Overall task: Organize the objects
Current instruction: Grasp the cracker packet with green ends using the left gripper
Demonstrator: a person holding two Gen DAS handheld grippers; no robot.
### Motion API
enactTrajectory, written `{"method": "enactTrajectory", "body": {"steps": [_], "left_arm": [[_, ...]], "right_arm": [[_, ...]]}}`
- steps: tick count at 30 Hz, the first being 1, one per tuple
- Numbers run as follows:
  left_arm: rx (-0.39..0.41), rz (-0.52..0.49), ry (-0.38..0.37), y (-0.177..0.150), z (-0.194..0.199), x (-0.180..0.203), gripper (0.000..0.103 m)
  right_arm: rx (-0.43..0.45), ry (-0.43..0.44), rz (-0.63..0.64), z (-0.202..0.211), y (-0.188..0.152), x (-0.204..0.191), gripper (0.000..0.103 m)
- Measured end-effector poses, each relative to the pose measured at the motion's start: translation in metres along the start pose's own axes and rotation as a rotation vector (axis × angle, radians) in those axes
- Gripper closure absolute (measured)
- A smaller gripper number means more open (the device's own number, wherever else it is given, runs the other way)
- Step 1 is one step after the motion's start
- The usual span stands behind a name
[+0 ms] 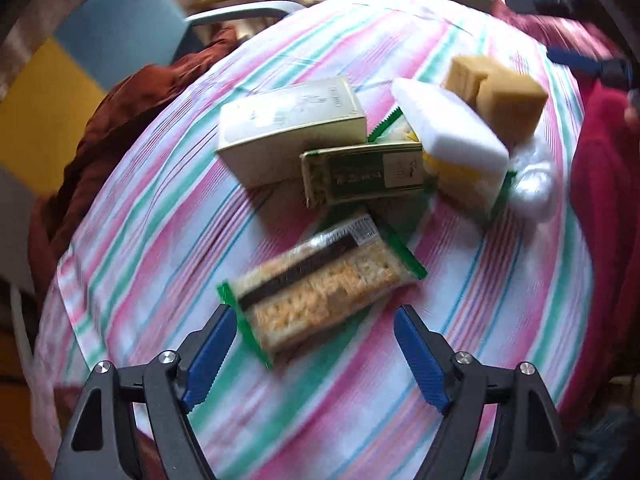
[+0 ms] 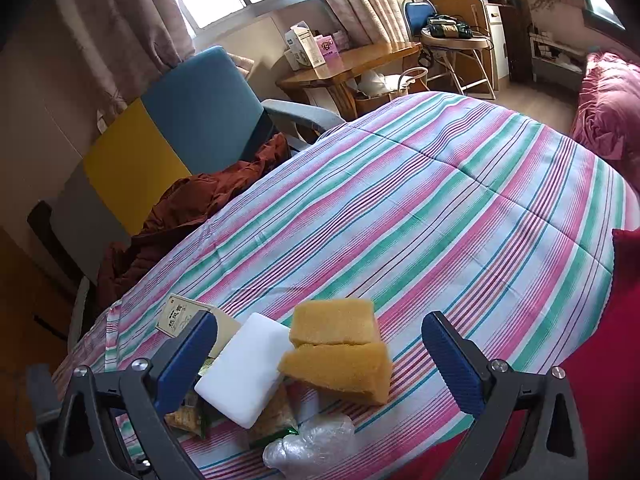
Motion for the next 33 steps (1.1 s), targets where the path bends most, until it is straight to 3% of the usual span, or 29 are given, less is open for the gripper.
{"method": "enactTrajectory", "body": {"steps": [5, 10, 14, 19, 23, 26, 33], "left_arm": [[-0.022, -0.019, -0.038, 0.009, -0.015, -0.001, 0.02], [-0.014, 0.038, -0.059, 0.013, -0.022, -0.003, 0.02], [0.006, 0.092, -0.058, 0.009, -0.016, -0.004, 0.045], [0.031, 0.166, -0.106, -0.003, -0.002, 0.012, 0.052], [0.042, 0.185, -0.145, -0.019, 0.011, 0.032, 0.052], [0.035, 0.205, -0.128, -0.031, 0.018, 0.043, 0.051], [0.054, 0.162, -0.178, -0.045, 0.044, 0.073, 0.027]], "right_arm": [[-0.003, 0.008, -0.014, -0.001, 0.001, 0.002, 0.0], [-0.011, 0.011, -0.026, -0.003, 0.002, 0.004, 0.0], [-0.022, 0.006, -0.02, -0.006, 0.0, 0.003, 0.0], [-0.028, 0.0, -0.004, -0.007, -0.001, 0.001, 0.0], [-0.032, -0.007, 0.0, -0.007, -0.002, 0.001, 0.0], [-0.037, -0.009, 0.004, -0.008, -0.003, 0.001, 0.0], [-0.094, 0.041, 0.099, -0.015, -0.015, -0.023, 0.0]]}}
Point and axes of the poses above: each gripper's, at about its wrist camera, not at the fingertips, and z roughly against the way its jaws point, x to its right, y to its top, the point moved 9 cm from there along -z, roughly the way its jaws point, and after that the axes turned 1 degree about -x, right-handed, at the moved point
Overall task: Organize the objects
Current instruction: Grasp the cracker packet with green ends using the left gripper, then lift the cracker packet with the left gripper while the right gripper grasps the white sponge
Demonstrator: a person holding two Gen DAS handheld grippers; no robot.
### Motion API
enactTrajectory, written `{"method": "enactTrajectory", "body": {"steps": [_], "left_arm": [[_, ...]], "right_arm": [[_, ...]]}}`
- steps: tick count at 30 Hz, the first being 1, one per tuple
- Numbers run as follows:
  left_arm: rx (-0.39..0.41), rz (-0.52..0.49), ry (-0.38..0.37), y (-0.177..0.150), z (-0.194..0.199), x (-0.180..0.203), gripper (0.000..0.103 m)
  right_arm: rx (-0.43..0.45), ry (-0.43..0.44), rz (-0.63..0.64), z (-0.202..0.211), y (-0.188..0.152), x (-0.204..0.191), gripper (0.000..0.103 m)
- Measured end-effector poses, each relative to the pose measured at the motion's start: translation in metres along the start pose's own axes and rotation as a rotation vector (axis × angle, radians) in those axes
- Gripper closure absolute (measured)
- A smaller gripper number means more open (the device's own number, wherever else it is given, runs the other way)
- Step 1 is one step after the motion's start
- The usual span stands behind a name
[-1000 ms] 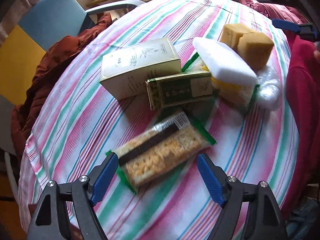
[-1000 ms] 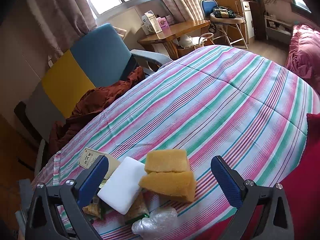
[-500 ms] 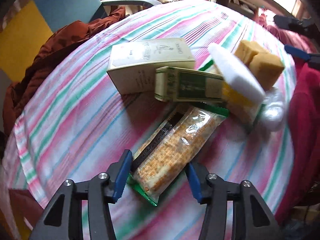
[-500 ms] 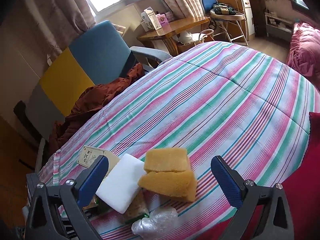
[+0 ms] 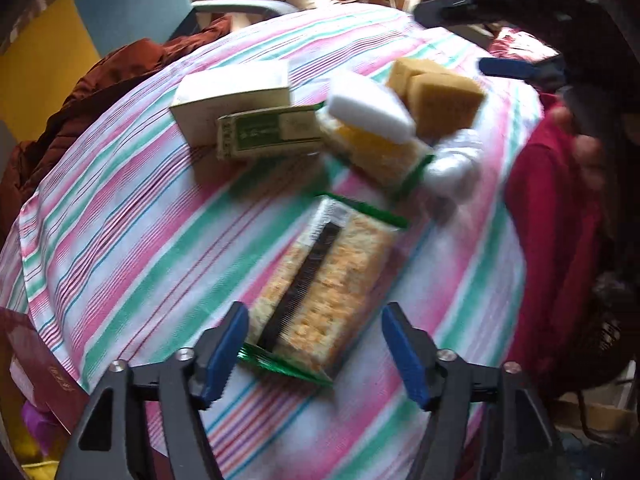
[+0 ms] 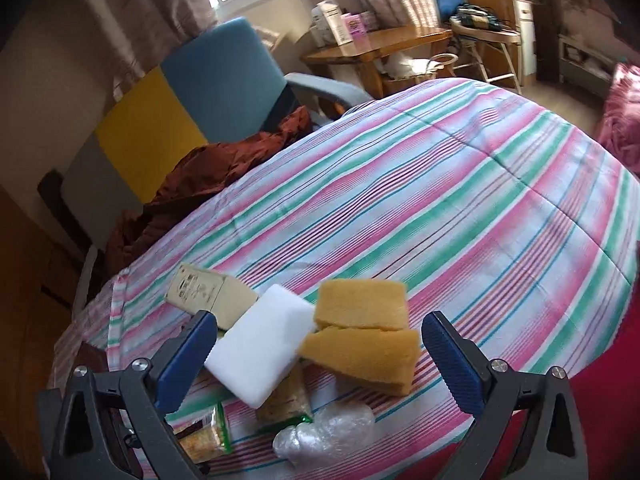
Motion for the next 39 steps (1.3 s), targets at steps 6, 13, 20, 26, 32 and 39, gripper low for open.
{"method": "enactTrajectory", "body": {"steps": [6, 13, 20, 26, 32, 39], "left_arm": [[0.011, -0.073, 0.023, 0.0, 0.011, 0.005, 0.022], [-0.036, -0.031, 0.012, 0.011, -0.022, -0.01, 0.025], [0.001, 0.1, -0.021, -0.004, -0.015, -0.013, 0.054], [0.049, 0.153, -0.021, -0.024, -0.002, -0.008, 0.054], [0.069, 0.202, -0.045, -0.045, 0.011, -0.002, 0.054], [0.087, 0.216, -0.058, -0.056, 0.018, -0.005, 0.054]], "right_arm": [[-0.014, -0.012, 0.035, -0.001, -0.004, -0.003, 0.0], [-0.018, -0.003, 0.032, -0.001, -0.004, -0.004, 0.0], [-0.127, 0.167, 0.034, -0.007, -0.022, -0.031, 0.009], [-0.23, 0.209, -0.007, -0.024, -0.041, -0.051, 0.014], [-0.272, 0.11, -0.1, -0.057, -0.032, -0.052, 0.013], [-0.306, 0.08, -0.217, -0.082, -0.042, -0.037, 0.011]]}}
Point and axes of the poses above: each gripper's, at about its wrist camera, not at the fingertips, and z roughly against the way its jaws point, x to its right, y to its top, the point moved 9 cm from there along -z, roughly the way its jaws point, and after that the axes turned 1 degree about -x, right-handed, at the moved point
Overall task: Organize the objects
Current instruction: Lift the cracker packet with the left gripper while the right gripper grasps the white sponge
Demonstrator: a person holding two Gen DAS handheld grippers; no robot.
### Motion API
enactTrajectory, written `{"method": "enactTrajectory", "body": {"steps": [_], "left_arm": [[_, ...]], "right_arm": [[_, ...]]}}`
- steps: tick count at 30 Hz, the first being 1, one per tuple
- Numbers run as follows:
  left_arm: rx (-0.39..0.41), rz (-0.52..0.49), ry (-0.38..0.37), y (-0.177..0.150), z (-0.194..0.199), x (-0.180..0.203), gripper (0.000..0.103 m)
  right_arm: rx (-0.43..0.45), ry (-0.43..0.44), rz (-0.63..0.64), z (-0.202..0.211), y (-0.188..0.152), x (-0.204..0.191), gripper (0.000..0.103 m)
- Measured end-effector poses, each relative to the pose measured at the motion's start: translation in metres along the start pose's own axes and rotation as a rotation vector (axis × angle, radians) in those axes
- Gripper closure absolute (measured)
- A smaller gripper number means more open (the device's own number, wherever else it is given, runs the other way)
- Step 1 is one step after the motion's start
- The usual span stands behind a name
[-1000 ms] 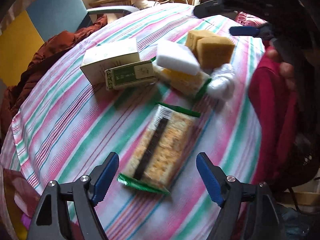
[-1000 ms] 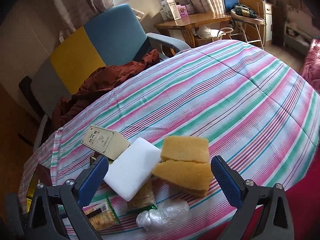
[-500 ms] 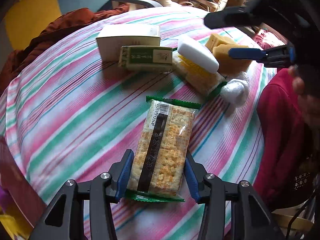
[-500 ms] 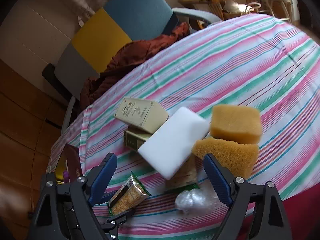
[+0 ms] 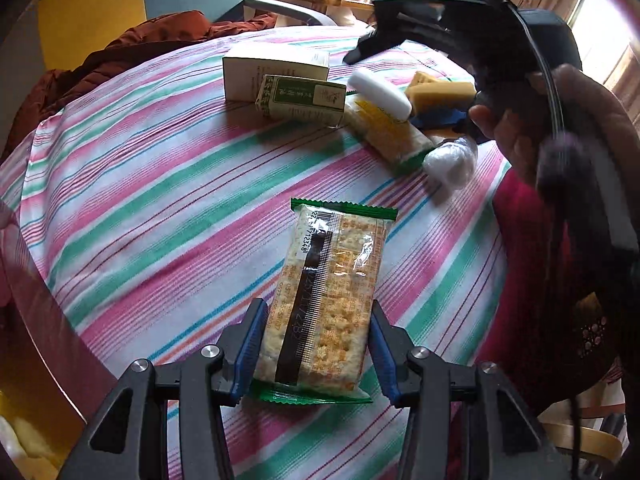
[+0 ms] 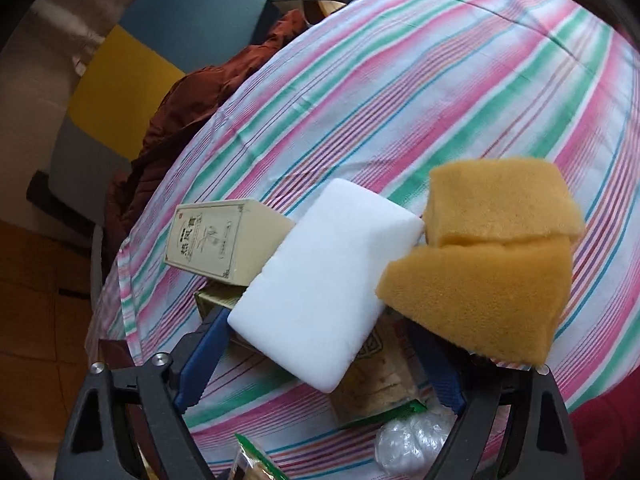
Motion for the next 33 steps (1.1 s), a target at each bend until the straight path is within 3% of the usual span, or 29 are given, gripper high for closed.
{"method": "enactTrajectory", "body": {"steps": [3, 7, 9, 11, 12, 13, 15, 20, 26, 33], "left_arm": [[0.003, 0.01, 0.0, -0.004, 0.002, 0.001, 0.054], [0.017, 0.023, 0.002, -0.023, 0.014, 0.012, 0.054], [0.025, 0.035, -0.004, -0.026, 0.016, 0.012, 0.054], [0.032, 0.05, -0.015, -0.005, 0.001, -0.008, 0.054], [0.035, 0.058, -0.015, -0.002, -0.002, -0.01, 0.055], [0.038, 0.065, -0.015, -0.003, 0.0, -0.01, 0.055], [0.04, 0.068, -0.018, -0.005, 0.003, -0.011, 0.054], [0.059, 0.098, -0.026, -0.011, 0.012, -0.016, 0.054], [0.14, 0.172, -0.04, 0.001, 0.04, -0.033, 0.054], [0.271, 0.348, 0.007, 0.0, 0.1, -0.093, 0.054]], "right_arm": [[0.014, 0.052, -0.068, 0.004, 0.006, 0.004, 0.001], [0.029, 0.064, -0.134, 0.0, 0.015, 0.006, 0.001], [0.03, 0.019, -0.115, -0.007, 0.018, 0.007, 0.002], [0.034, -0.086, -0.025, -0.011, 0.014, 0.006, 0.018], [0.041, -0.118, 0.016, -0.01, 0.012, 0.004, 0.033], [0.039, -0.115, 0.042, -0.009, 0.009, 0.0, 0.044], [0.043, -0.111, 0.065, -0.003, 0.004, -0.004, 0.054], [0.072, -0.111, 0.166, 0.017, -0.009, -0.014, 0.054], [0.126, -0.022, 0.259, 0.054, -0.031, -0.046, 0.054], [0.124, 0.11, 0.399, 0.076, -0.07, -0.111, 0.054]]}}
Point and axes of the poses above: each gripper's, at about its wrist camera, not at the fingertips, and z roughly against the way its jaws point, x to its right, y to its top, the point moved 9 cm from there along -z, roughly the way its jaws point, and after that the axes turned 1 degree about -x, right-handed, at the moved point
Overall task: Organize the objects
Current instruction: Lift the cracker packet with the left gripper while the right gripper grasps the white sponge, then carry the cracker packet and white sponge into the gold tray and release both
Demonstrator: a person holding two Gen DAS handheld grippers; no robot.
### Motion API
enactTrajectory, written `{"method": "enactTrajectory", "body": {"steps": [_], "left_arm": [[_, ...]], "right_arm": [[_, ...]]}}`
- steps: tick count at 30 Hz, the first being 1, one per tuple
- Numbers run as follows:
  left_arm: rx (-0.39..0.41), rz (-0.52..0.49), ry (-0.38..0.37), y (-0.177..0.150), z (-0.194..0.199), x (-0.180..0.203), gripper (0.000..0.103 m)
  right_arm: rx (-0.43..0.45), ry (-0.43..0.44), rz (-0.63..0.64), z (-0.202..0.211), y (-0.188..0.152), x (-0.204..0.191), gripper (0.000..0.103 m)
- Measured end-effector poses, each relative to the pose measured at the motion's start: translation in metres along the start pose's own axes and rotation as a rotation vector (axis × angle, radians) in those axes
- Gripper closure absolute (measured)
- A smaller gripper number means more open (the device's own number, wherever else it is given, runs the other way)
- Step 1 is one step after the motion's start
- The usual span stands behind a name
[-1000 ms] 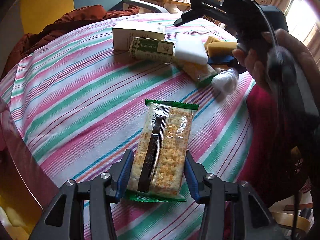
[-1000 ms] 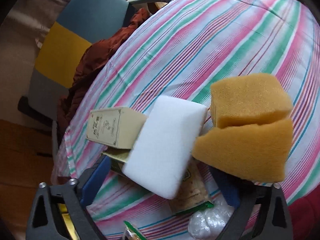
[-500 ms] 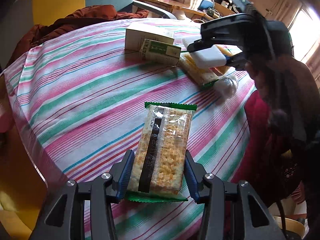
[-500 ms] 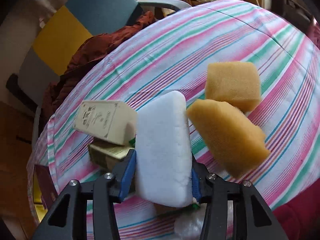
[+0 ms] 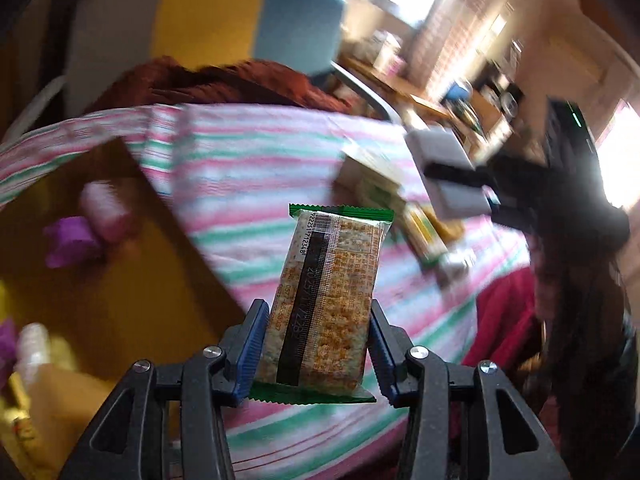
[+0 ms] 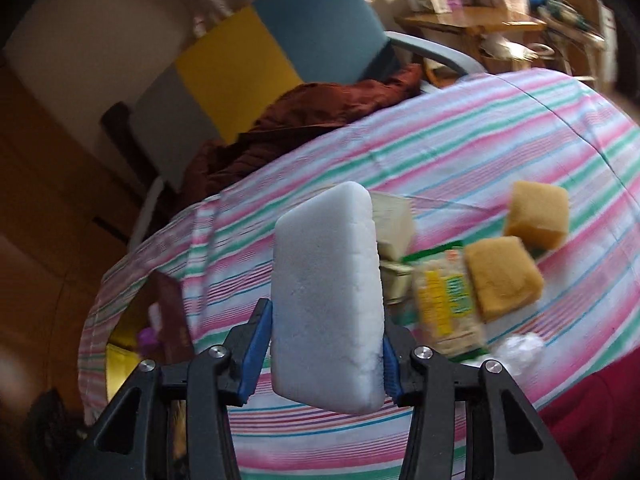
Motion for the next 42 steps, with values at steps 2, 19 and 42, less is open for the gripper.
{"method": "enactTrajectory", "body": {"steps": [2, 19, 42], "left_arm": [[0.035, 0.063, 0.033, 0.007, 0.013, -0.025, 0.054], [0.159, 0.313, 0.152, 0.037, 0.066, -0.145, 0.054], [0.128, 0.364, 0.175, 0.04, 0.049, -0.161, 0.042]], "right_arm": [[-0.012, 0.046, 0.059, -0.002, -0.007, -0.03, 0.054], [-0.27, 0.271, 0.458, -0.068, -0.13, -0.221, 0.054], [-0.269, 0.14, 0.522, -0.095, -0.147, -0.214, 0.015]]}}
Point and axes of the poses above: each gripper's, at about its wrist camera, not at the fingertips, and z roughly against the way its jaws point, x to its right, y to its top, the point moved 9 cm from there along -z, roughly the way its jaws point, and after that the axes turned 1 degree about -x, right-handed, at the moved point
